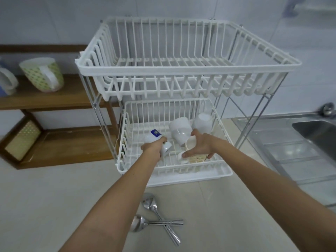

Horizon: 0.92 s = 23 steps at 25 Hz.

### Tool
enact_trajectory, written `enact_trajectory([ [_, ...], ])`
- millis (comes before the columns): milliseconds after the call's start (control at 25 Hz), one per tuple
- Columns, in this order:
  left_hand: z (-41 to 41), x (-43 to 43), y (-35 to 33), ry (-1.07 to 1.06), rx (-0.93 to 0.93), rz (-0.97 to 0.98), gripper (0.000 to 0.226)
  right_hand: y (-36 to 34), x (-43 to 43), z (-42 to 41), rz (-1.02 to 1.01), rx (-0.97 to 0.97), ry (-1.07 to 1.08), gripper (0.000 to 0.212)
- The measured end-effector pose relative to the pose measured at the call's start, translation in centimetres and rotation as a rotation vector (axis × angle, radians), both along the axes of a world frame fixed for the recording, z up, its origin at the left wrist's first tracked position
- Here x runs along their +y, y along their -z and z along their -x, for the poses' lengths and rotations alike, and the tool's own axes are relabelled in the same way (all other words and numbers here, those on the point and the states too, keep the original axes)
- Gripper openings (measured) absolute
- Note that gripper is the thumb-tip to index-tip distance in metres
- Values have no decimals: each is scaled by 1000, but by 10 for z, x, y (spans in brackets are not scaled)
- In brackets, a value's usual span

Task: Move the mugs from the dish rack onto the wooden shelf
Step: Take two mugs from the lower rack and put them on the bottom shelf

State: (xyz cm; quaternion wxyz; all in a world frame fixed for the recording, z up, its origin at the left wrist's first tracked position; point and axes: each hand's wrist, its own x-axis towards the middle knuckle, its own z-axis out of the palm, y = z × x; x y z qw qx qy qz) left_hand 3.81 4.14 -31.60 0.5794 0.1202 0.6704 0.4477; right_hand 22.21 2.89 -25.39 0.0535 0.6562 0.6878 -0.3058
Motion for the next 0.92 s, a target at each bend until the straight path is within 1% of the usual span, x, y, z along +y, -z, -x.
enact_trajectory([
  [120, 6, -8, 0, 113, 76, -58, 60, -1, -2, -1, -74, 18, 26, 91],
  [160, 9, -12, 1, 148, 122, -100, 60, -2, -4, -2, -101, 8, 22, 90],
  [280, 23, -26, -6, 261, 295, -314, 72, -15, -9, 0, -150, 16, 28, 89],
  [400, 44, -45, -26, 402, 442, -558, 77, -42, -14, 9, -155, 72, 33, 88],
  [480, 60, -62, -40, 496, 488, -674, 78, -59, -21, 17, -159, 77, 32, 85],
  [520, 70, -71, -46, 545, 483, -716, 77, -66, -27, 23, -164, 75, 33, 83],
  [640, 108, -102, -57, 764, 423, -744, 73, -82, -49, 44, -154, 39, 14, 81],
  [760, 163, -128, -53, 981, 420, -724, 73, -91, -75, 73, -125, -1, -22, 78],
  [840, 209, -140, -45, 1047, 425, -696, 74, -93, -94, 98, -115, -14, -46, 74],
  [920, 255, -147, -36, 1060, 433, -653, 75, -93, -111, 125, -92, -8, -81, 73],
])
